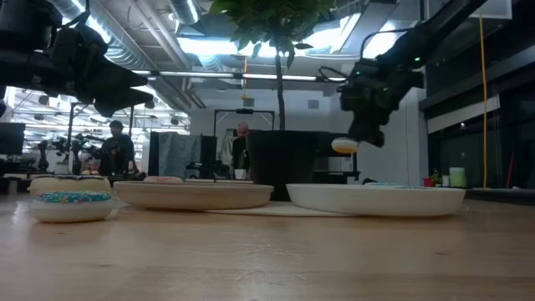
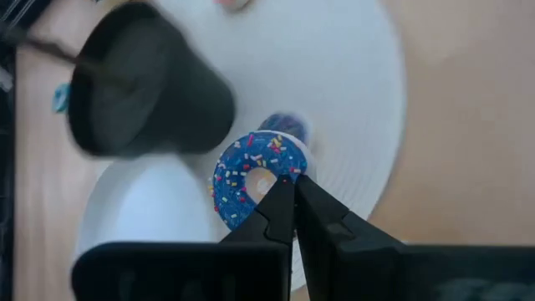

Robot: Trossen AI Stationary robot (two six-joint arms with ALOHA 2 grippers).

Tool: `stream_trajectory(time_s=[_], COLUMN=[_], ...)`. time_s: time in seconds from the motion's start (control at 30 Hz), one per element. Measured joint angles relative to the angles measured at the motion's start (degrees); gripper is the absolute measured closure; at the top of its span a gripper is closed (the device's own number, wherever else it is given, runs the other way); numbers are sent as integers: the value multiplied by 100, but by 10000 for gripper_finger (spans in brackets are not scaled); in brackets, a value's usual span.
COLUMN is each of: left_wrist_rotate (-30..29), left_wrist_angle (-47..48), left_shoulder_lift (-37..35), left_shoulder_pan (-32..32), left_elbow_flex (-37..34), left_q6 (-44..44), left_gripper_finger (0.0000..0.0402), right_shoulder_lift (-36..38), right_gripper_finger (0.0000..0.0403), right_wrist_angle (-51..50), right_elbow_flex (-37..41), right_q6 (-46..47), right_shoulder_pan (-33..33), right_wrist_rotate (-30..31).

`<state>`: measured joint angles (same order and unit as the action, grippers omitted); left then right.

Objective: Pick & Place donuts
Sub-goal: Put the top small dark blue donut on the white plate

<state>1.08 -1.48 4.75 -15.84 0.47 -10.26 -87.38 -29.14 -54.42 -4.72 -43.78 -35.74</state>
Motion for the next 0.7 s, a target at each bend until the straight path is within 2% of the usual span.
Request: stream_trajectory(time_s=[0.4,0.7], left_wrist_rotate=[0,0], left_wrist_angle=[0,0], left_shoulder_lift=[0,0], left_shoulder_pan=[-1,-1], left_elbow_flex=[1,1], left_q6=[-1,2], left_gripper_finger=[142,142], right_shoulder_lift=[1246,1605], right_gripper_finger=[391,391], right_wrist_angle=[187,266], right_elbow_flex=[1158,1437], right_q6=[1215,1986], right_shoulder_pan=[813,1646], right_wrist_rotate=[101,555])
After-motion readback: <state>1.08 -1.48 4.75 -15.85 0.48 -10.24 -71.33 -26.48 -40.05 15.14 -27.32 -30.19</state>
